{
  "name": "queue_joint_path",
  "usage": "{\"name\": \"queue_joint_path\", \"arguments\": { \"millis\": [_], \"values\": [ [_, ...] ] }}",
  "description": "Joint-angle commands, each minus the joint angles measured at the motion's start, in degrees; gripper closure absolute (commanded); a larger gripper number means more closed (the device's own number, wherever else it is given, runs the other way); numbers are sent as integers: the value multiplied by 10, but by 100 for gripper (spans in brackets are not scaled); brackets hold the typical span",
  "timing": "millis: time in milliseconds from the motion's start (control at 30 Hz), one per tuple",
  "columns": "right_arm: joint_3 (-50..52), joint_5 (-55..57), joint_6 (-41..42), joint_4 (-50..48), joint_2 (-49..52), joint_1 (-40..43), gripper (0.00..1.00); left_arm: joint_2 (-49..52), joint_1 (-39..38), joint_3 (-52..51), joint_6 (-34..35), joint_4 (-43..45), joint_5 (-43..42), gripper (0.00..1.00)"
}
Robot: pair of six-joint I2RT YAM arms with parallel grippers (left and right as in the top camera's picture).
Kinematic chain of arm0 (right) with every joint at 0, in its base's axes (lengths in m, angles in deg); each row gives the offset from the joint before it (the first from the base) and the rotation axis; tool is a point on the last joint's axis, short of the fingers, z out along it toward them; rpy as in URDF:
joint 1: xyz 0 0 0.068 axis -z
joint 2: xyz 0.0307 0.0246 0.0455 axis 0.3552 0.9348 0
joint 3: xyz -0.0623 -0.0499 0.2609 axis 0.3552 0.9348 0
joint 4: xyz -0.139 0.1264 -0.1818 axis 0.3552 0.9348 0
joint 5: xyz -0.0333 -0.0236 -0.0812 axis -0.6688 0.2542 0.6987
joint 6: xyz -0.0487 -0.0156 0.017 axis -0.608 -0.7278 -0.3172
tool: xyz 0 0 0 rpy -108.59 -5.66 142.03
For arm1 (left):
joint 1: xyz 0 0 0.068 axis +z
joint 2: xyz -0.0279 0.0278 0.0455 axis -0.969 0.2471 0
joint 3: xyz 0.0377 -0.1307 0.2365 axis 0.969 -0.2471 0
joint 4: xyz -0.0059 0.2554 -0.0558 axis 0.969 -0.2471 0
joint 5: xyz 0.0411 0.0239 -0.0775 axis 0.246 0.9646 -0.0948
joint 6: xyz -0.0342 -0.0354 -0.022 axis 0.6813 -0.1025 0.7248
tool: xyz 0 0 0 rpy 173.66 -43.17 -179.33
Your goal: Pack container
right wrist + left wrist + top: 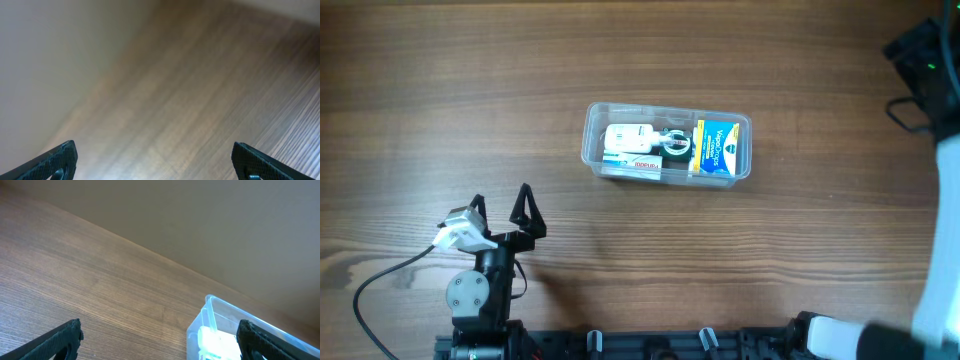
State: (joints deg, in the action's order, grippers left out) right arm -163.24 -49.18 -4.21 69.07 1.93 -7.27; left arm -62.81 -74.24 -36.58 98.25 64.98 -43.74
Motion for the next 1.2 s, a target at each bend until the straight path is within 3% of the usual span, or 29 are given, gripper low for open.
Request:
{"name": "queue_joint_path", "arguments": {
  "millis": [0, 100, 233, 367, 533, 633, 1167],
  "values": [
    [54, 29, 2, -29, -100, -2, 0, -3, -3, -2, 3, -3, -1, 0],
    [235, 5, -35, -178, -222, -2, 0, -3, -3, -2, 3, -3, -1, 0],
    [468, -104, -205, -445, -385, -2, 0, -3, -3, -2, 3, -3, -1, 0],
    [649, -174, -223, -593, -550, -5, 0, -3, -3, -2, 3, -3, -1, 0],
    [749, -171, -225, -613, -694, -48, 0, -3, -3, -2, 3, -3, -1, 0],
    [791, -171, -268, -616, -748, -54, 0, -3, -3, -2, 3, -3, -1, 0],
    [922, -172, -283, -671, -829, -73, 0, -3, -3, -2, 3, -3, -1, 0]
  ]
}}
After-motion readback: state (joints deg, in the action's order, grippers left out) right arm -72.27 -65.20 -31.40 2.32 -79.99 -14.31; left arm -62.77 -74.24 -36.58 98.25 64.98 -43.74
